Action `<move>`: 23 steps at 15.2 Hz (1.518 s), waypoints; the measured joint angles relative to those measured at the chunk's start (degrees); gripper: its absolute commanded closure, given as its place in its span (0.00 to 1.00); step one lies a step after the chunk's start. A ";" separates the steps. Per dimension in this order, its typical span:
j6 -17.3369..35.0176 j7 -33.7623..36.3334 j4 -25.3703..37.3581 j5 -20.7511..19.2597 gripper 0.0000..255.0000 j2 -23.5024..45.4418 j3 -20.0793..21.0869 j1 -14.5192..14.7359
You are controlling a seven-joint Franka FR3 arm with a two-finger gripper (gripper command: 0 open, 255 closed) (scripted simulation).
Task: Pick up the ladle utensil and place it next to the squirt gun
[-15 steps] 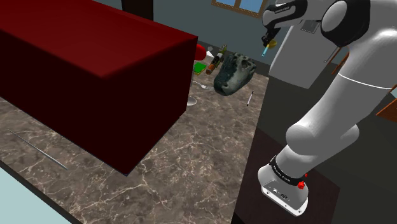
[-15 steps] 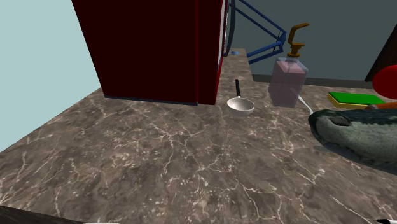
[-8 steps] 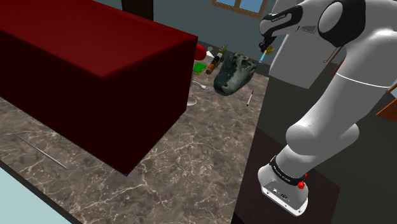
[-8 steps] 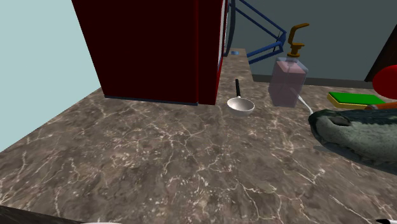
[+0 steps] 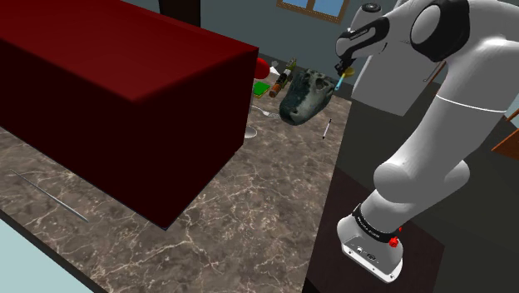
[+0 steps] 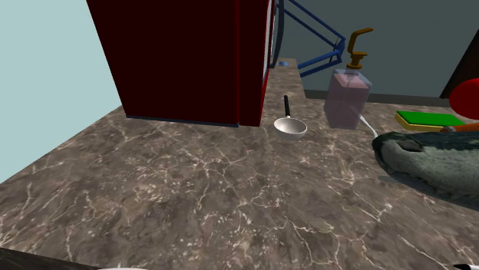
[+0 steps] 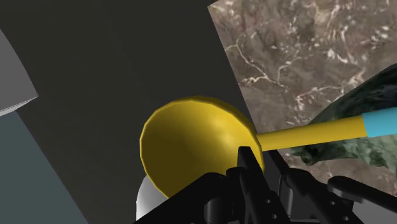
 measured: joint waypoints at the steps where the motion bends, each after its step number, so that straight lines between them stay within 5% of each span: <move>1: 0.67 0.32 -0.44 -0.16 1.00 0.27 -0.03 0.05; 23: 18.87 3.95 -5.53 -1.01 1.00 6.45 -2.52 0.26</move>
